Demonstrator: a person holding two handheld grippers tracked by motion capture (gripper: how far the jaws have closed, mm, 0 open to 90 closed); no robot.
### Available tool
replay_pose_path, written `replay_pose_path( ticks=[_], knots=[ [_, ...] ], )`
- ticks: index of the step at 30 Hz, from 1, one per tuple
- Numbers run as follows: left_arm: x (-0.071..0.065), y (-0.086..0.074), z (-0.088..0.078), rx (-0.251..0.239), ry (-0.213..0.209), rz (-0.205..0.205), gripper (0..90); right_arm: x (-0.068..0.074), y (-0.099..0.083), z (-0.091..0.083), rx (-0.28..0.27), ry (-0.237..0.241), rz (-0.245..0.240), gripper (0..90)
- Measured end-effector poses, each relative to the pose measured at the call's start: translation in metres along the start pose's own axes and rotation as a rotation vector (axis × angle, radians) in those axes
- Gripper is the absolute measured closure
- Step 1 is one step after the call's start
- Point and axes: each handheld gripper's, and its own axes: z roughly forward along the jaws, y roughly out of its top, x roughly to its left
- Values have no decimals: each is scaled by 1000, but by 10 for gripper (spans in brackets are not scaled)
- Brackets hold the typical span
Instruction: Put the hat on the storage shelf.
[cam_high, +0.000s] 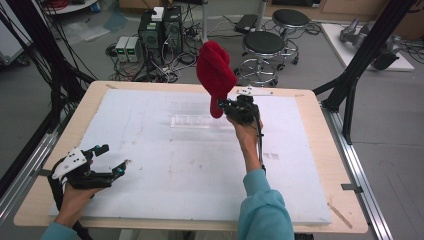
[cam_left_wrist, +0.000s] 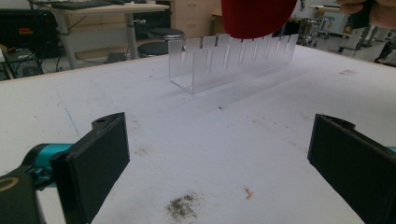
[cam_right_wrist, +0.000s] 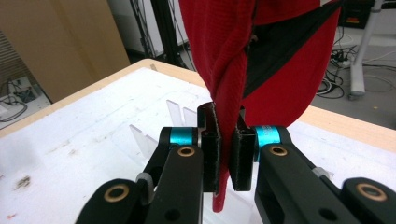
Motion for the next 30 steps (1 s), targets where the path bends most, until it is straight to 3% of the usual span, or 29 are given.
replay_pose_path(
  ticks=[3, 11, 18, 23, 30],
  knots=[
    [-1, -2, 1, 3, 2, 6, 59, 0, -2, 4, 11, -8, -4, 853],
    [0, -8, 3, 11, 9, -2, 59, -4, -7, 10, 4, -2, 40, 852],
    [1, -10, 4, 9, 9, -13, 59, -3, -13, 18, 52, -14, 43, 851],
    [1, -10, 4, 9, 11, -18, 59, -8, -23, 18, 21, 0, 89, 852],
    [2, -11, 3, 8, 13, -26, 59, -1, -29, 14, 51, -12, 56, 849]
  ],
)
